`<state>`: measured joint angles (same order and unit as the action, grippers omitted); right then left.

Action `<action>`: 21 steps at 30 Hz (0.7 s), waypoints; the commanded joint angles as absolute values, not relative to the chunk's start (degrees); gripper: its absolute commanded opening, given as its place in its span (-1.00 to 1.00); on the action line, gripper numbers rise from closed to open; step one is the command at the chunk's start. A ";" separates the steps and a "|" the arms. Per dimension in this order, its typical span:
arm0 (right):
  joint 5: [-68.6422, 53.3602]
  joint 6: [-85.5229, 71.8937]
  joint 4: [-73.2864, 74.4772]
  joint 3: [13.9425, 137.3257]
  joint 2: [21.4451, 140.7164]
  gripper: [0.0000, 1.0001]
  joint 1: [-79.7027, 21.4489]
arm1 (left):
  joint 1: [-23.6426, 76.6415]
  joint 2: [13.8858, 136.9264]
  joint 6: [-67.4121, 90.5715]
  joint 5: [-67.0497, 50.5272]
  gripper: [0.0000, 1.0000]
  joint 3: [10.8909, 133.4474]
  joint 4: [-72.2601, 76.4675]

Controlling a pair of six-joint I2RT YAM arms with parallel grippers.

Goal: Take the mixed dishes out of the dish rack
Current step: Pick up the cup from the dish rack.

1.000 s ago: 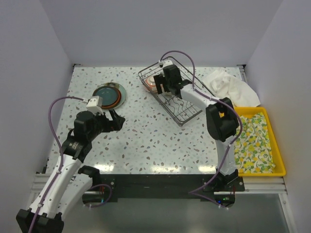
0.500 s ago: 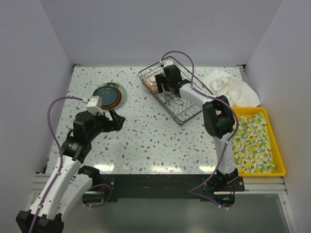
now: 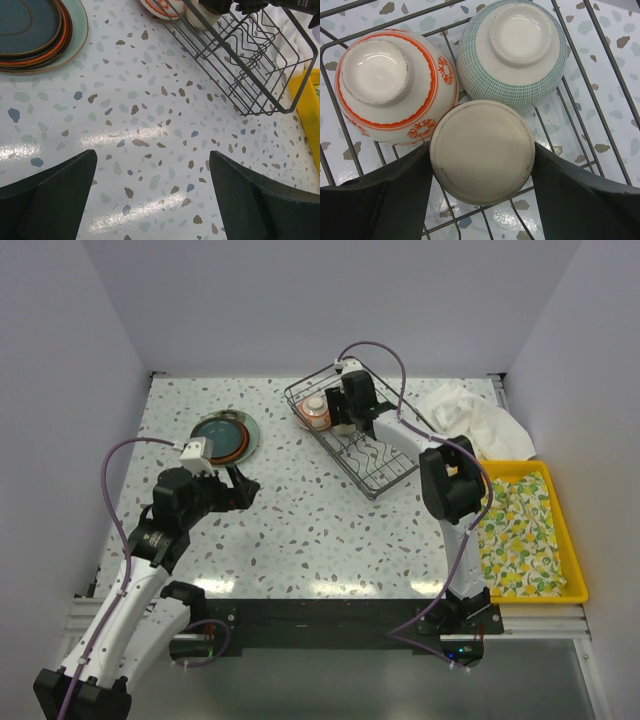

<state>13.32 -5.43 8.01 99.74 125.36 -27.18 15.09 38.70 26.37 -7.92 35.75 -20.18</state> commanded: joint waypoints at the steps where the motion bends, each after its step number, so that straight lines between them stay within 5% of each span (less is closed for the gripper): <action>1: 12.04 -6.07 5.62 101.16 122.61 0.08 -26.72 | 15.38 38.76 26.10 -9.40 1.00 35.42 -16.70; 5: 11.16 -5.54 6.59 99.59 118.84 -0.27 -26.72 | 15.29 38.76 26.72 -9.93 1.00 35.16 -15.30; 8: 10.37 -5.89 6.59 97.21 115.15 -0.36 -26.72 | 15.29 38.93 28.12 -11.07 1.00 34.28 -12.84; 21: 3.36 -9.49 7.65 85.61 97.14 -0.43 -26.63 | 15.29 44.64 36.47 -15.82 1.00 33.22 -1.77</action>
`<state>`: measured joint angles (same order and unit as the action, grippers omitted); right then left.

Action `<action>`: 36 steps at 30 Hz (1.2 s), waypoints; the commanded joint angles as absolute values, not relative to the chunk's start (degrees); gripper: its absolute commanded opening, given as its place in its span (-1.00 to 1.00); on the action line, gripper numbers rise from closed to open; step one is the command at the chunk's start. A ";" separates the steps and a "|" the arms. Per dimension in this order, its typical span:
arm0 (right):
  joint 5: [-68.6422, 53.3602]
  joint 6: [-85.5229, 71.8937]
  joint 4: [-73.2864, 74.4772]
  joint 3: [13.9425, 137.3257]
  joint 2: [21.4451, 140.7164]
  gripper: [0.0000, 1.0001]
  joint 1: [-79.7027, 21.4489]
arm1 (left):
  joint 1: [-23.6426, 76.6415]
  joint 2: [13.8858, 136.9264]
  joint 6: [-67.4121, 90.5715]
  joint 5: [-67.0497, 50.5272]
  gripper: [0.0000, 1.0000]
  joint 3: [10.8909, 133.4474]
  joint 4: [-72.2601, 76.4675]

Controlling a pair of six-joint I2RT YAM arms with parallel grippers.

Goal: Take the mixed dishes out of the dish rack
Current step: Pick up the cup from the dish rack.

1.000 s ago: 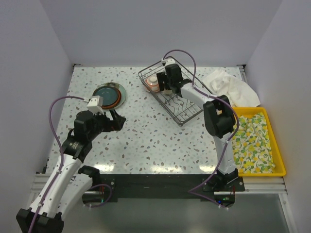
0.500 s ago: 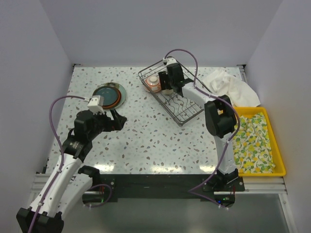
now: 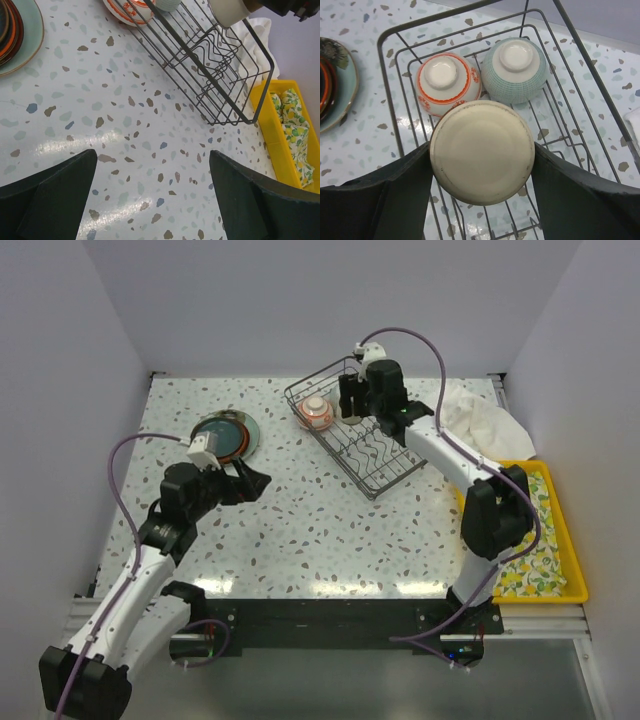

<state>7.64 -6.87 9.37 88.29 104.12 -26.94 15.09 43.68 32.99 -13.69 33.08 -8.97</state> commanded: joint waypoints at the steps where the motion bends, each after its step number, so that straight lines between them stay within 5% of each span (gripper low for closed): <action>1: 2.47 -10.88 7.56 84.82 95.81 -0.44 -26.63 | 15.29 45.00 36.91 -15.99 1.00 33.22 -0.97; 23: -21.96 -45.78 -15.88 55.30 75.15 -0.49 -26.81 | 20.12 56.33 50.18 -24.35 0.86 33.40 26.44; 36: -27.42 -60.20 -30.93 47.20 76.38 -0.50 -26.81 | 26.19 64.85 56.33 -21.97 0.49 31.55 38.31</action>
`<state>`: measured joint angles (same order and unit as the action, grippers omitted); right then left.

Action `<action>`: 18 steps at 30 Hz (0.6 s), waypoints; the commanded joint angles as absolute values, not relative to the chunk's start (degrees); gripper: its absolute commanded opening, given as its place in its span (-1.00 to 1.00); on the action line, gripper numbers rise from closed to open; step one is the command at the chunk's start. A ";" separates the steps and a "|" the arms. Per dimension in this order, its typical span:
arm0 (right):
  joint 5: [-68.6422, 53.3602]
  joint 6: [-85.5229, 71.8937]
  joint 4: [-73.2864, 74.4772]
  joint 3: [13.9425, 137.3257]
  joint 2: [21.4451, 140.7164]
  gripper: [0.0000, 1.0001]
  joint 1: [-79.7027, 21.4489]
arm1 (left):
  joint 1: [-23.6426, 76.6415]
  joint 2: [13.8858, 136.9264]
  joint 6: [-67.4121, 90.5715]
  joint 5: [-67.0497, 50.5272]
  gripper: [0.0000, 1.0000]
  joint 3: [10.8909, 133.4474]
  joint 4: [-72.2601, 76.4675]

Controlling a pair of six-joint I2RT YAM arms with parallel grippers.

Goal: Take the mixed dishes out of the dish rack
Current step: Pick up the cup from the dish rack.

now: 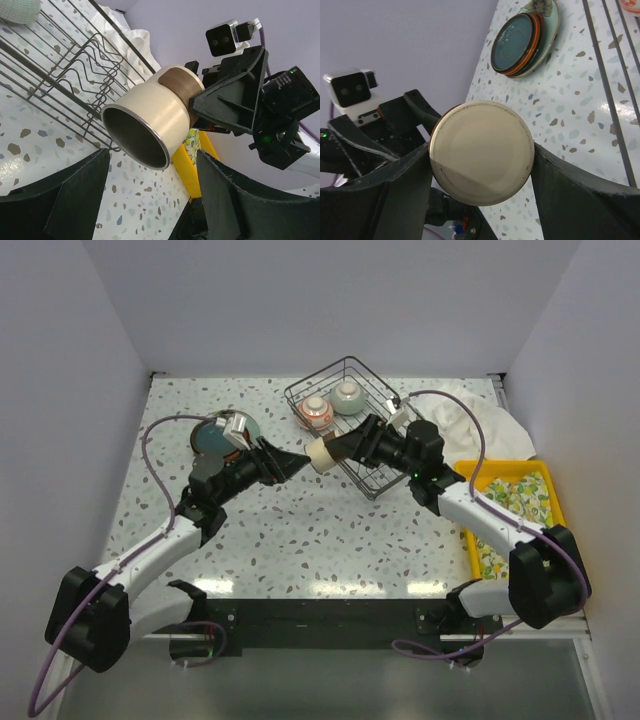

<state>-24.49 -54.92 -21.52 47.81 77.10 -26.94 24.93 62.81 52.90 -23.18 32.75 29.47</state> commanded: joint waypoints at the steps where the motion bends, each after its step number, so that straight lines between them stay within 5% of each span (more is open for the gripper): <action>1: -27.60 -60.38 -31.11 47.11 76.46 -0.50 -26.81 | 26.54 65.39 56.86 -21.97 0.48 31.12 39.10; 18: -29.27 -63.28 -34.63 47.02 80.50 -0.50 -26.81 | 28.65 71.89 61.00 -21.18 -0.23 31.38 52.38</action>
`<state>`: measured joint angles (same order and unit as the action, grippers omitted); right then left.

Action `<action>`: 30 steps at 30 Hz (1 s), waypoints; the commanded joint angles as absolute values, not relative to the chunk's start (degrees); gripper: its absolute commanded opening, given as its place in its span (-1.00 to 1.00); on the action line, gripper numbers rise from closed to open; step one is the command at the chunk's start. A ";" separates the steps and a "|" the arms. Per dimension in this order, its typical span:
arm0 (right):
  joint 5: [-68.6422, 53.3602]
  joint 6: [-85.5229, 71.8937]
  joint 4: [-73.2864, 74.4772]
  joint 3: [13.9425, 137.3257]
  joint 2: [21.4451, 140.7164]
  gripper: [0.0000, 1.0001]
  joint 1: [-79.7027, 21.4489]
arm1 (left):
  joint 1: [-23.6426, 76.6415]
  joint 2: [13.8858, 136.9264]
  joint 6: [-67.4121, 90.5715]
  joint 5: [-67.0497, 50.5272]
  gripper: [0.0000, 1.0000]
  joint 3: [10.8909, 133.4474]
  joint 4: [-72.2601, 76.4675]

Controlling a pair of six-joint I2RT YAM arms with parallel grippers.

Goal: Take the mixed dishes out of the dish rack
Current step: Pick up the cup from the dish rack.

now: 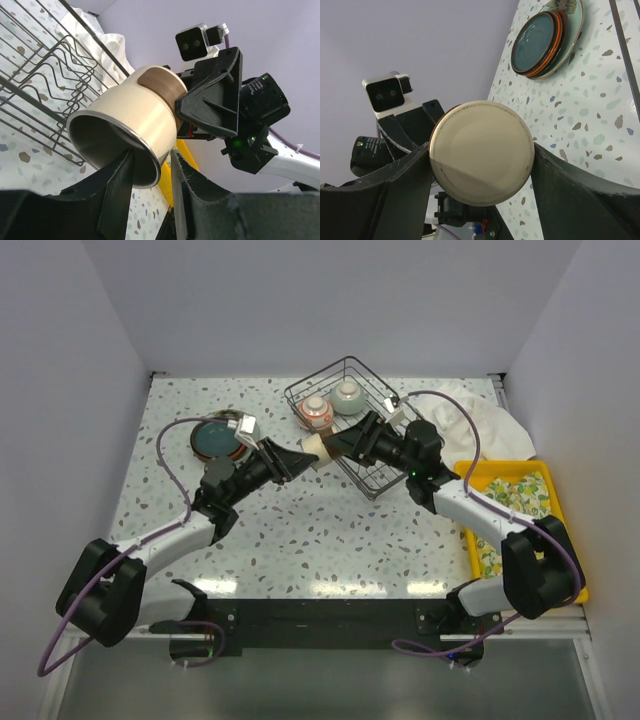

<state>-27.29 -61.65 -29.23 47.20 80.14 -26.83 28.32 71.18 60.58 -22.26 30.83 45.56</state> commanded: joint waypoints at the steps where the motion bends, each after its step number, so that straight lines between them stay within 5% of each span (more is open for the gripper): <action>1: -29.27 -63.28 -34.54 46.93 80.59 -0.50 -26.89 | 28.65 71.89 61.17 -21.27 -0.28 31.29 52.73; 9: -29.97 -62.93 -34.45 46.93 81.56 -0.36 -27.07 | 28.74 70.93 61.08 -19.51 -1.00 30.06 53.79; 20: -29.36 -56.44 -26.99 48.34 80.42 0.76 -26.98 | 28.30 64.44 51.08 -13.81 -1.00 33.04 37.37; 24: -28.74 -53.27 -22.77 49.74 80.16 0.96 -26.98 | 27.34 61.79 45.10 -10.29 -1.00 36.90 26.56; 30: -27.86 -49.05 -16.37 51.67 79.89 0.97 -26.98 | 24.79 60.03 36.32 -5.98 -1.00 42.88 8.57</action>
